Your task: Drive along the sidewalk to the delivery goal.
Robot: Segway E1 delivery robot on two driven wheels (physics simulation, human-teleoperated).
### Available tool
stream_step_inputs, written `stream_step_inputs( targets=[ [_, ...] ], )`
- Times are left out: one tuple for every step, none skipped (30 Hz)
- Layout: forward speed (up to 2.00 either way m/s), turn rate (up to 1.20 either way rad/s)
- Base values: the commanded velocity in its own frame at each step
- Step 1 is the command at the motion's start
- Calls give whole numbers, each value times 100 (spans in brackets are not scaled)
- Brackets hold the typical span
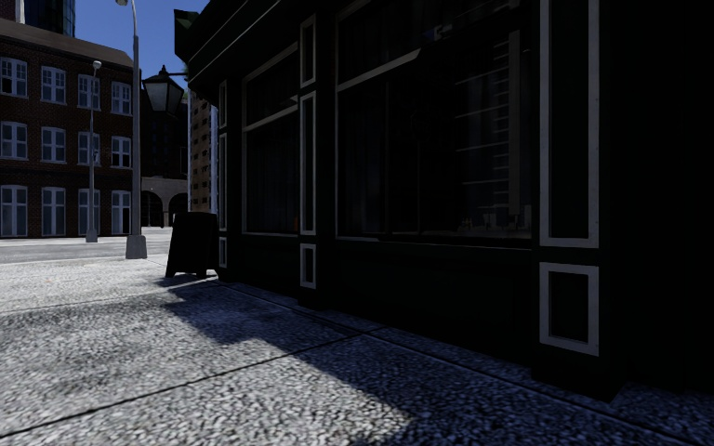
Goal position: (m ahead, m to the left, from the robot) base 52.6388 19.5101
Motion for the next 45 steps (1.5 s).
stream_step_inputs(
  targets=[
    [0,0],
    [0,0],
    [0,0],
    [0,0],
    [0,0],
    [0,0],
    [0,0],
    [0,0],
    [0,0],
    [0,0],
    [0,0],
    [0,0],
    [0,0],
    [0,0],
    [0,0],
    [0,0],
    [0,0],
    [0,0],
    [0,0],
    [0,0],
    [0,0],
    [0,0],
    [0,0],
    [0,0],
    [0,0],
    [0,0],
    [0,0],
    [0,0],
    [0,0],
    [0,0],
    [3,0],
    [3,0],
    [51,1],
    [81,10],
    [100,19],
    [100,19],
    [108,28],
    [110,35],
    [112,37],
    [112,37],
    [112,38],
    [112,39],
    [112,41],
    [112,41],
    [112,43]
  ],
)
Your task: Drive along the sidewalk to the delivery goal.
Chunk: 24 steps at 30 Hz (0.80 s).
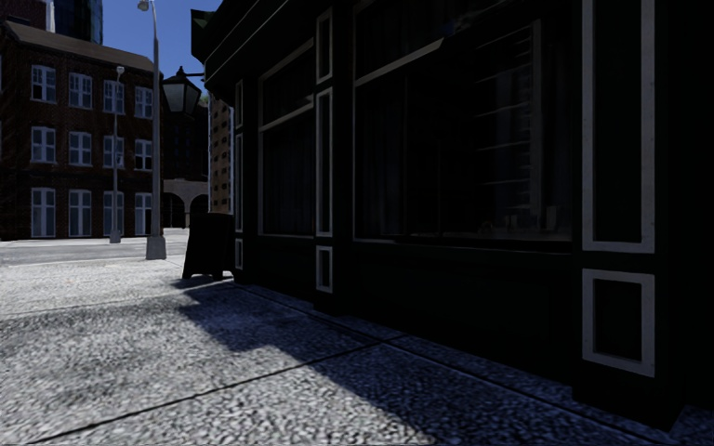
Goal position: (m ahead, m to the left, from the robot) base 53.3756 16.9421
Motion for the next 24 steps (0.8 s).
stream_step_inputs(
  targets=[
    [112,44],
    [112,44],
    [114,46],
    [114,46],
    [116,47],
    [116,48],
    [117,48],
    [117,48],
    [118,51],
    [120,53],
    [122,56],
    [122,56],
    [123,57],
    [123,58],
    [123,58],
    [123,58],
    [123,58],
    [123,58],
    [125,59],
    [125,59],
    [128,59],
    [134,59],
    [146,59],
    [146,59]
  ],
)
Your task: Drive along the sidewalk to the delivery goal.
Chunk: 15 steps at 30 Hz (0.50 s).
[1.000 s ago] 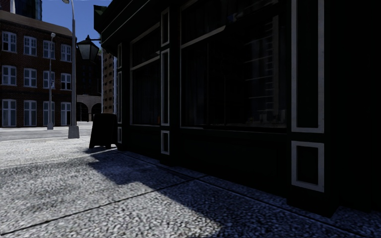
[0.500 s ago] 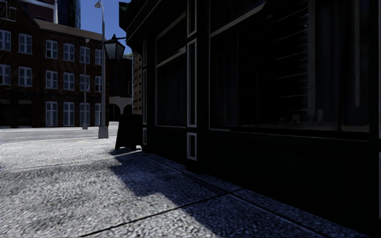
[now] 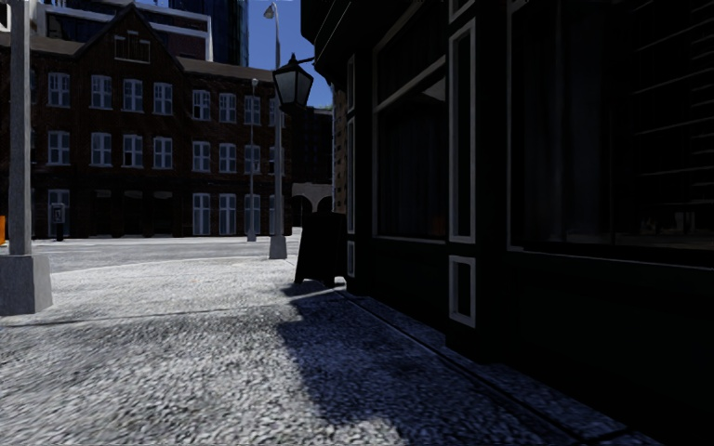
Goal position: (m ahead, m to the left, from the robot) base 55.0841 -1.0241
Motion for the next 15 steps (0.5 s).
stream_step_inputs(
  targets=[
    [151,59],
    [157,60],
    [200,60],
    [200,60],
    [200,60],
    [200,60],
    [200,60],
    [200,60],
    [200,60],
    [200,60],
    [200,60],
    [200,60],
    [200,60],
    [200,60],
    [200,60]
  ],
)
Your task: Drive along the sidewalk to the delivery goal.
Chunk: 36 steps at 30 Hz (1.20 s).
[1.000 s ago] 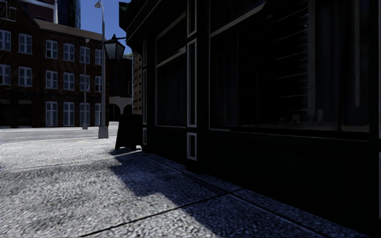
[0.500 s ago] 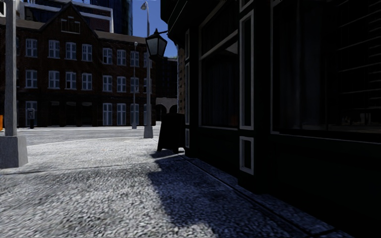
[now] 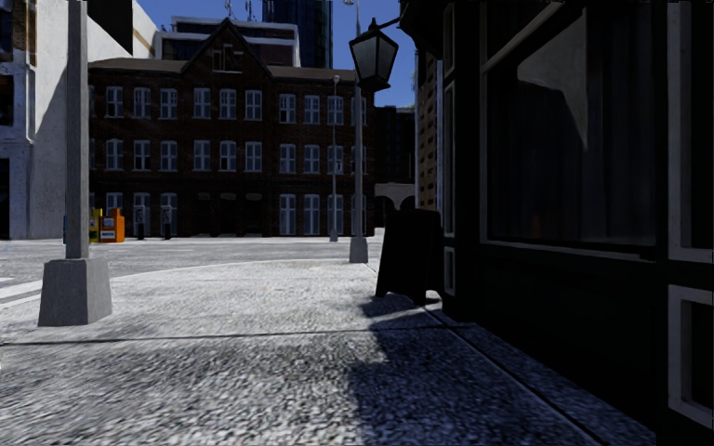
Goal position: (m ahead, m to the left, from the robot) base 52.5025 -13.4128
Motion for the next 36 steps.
stream_step_inputs(
  targets=[
    [200,60],
    [200,60],
    [200,60],
    [200,60],
    [200,60],
    [200,60],
    [200,60],
    [200,60],
    [200,60],
    [200,60],
    [200,60],
    [200,52],
    [200,38],
    [200,0],
    [200,0],
    [200,0],
    [200,0],
    [200,0],
    [200,0],
    [200,0],
    [200,0],
    [200,0],
    [200,0],
    [200,0],
    [200,0],
    [200,0],
    [200,0],
    [200,0],
    [200,0],
    [200,0],
    [200,0],
    [200,0],
    [200,0],
    [200,0],
    [200,-1],
    [200,-1]
  ],
)
